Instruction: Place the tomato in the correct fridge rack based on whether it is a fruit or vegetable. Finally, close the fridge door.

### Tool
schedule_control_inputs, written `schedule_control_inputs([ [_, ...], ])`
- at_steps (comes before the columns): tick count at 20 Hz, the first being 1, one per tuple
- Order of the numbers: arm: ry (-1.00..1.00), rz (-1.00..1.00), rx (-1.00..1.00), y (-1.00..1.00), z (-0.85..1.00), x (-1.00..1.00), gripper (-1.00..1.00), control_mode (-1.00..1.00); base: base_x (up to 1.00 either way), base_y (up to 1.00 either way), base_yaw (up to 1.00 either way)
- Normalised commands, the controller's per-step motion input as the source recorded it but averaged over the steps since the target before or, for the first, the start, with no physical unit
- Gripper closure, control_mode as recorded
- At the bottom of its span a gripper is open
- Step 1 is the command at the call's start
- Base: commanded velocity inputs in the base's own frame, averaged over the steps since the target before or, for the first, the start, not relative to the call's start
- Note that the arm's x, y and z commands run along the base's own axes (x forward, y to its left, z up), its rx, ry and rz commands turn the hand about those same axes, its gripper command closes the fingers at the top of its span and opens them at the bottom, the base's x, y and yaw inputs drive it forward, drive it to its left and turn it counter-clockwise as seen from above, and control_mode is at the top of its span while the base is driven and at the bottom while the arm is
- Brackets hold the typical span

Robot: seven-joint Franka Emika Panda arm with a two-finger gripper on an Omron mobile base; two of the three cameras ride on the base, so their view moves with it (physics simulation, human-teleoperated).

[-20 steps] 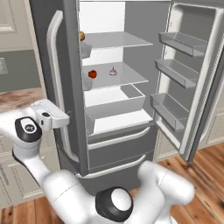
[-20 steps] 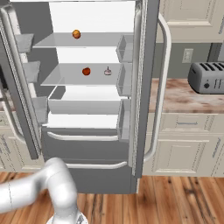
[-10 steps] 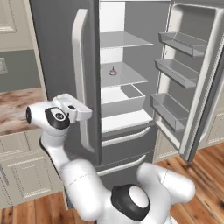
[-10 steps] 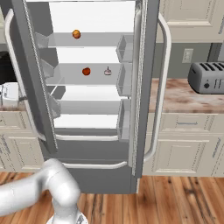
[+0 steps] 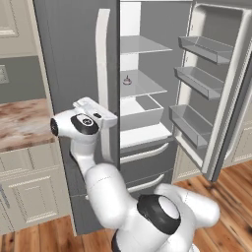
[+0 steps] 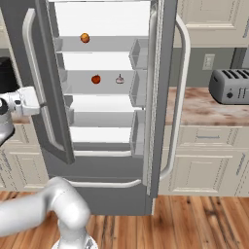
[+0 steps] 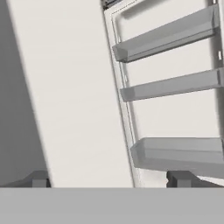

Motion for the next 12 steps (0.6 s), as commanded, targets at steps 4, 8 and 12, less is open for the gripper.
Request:
schedule_control_inputs([
  [4,-0.14,0.03,-0.04,-0.03,0.37,0.53,-1.0,-1.0,0.0,0.0,0.0],
  [8,-0.04,0.01,-0.03,0.0,0.65,0.66,-1.0,-1.0,0.0,0.0,0.0],
  [12,-0.02,0.02,-0.03,-0.03,0.43,0.7,-1.0,-1.0,0.0,0.0,0.0],
])
